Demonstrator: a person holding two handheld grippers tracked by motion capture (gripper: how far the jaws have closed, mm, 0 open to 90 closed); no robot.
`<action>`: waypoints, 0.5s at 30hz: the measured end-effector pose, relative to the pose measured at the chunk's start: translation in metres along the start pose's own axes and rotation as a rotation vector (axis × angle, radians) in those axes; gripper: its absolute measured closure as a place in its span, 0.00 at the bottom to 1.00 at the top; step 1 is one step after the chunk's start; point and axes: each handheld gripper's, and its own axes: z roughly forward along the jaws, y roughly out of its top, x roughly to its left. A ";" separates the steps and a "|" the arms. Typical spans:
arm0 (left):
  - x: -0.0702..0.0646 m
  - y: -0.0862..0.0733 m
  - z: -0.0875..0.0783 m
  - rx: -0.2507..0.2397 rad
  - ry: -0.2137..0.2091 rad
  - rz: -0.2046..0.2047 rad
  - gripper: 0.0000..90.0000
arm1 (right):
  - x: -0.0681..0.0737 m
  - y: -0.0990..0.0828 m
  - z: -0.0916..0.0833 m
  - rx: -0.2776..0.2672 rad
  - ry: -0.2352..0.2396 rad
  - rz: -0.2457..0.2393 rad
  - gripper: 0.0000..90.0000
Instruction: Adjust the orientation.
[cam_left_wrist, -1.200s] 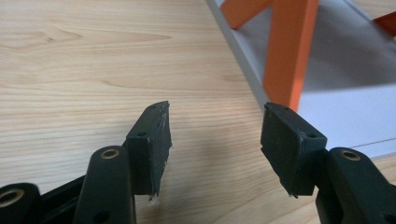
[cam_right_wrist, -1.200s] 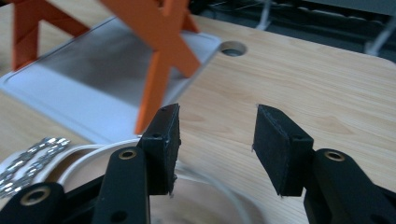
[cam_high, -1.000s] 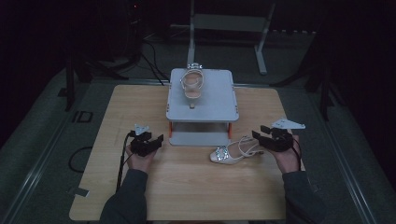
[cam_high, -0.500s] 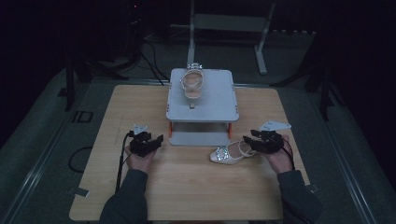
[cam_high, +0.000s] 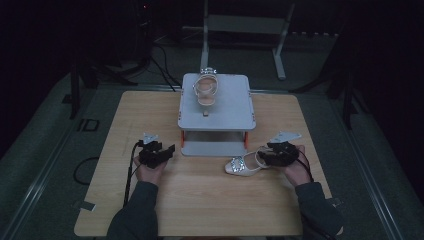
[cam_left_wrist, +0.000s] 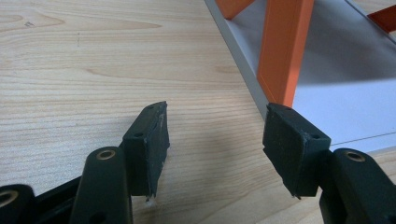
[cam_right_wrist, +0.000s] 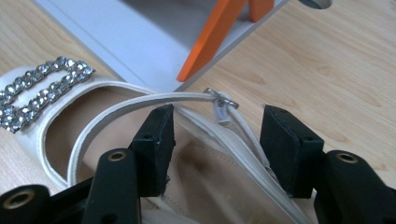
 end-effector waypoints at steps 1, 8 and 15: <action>0.000 0.000 0.000 0.000 0.000 0.000 0.46 | 0.000 0.000 0.000 0.000 0.000 0.000 0.49; 0.000 0.000 0.000 0.000 0.000 -0.002 0.46 | 0.002 0.006 0.008 0.043 -0.003 -0.037 0.50; 0.001 0.000 0.000 0.000 -0.001 -0.004 0.46 | 0.002 0.008 0.010 0.069 -0.022 -0.071 0.59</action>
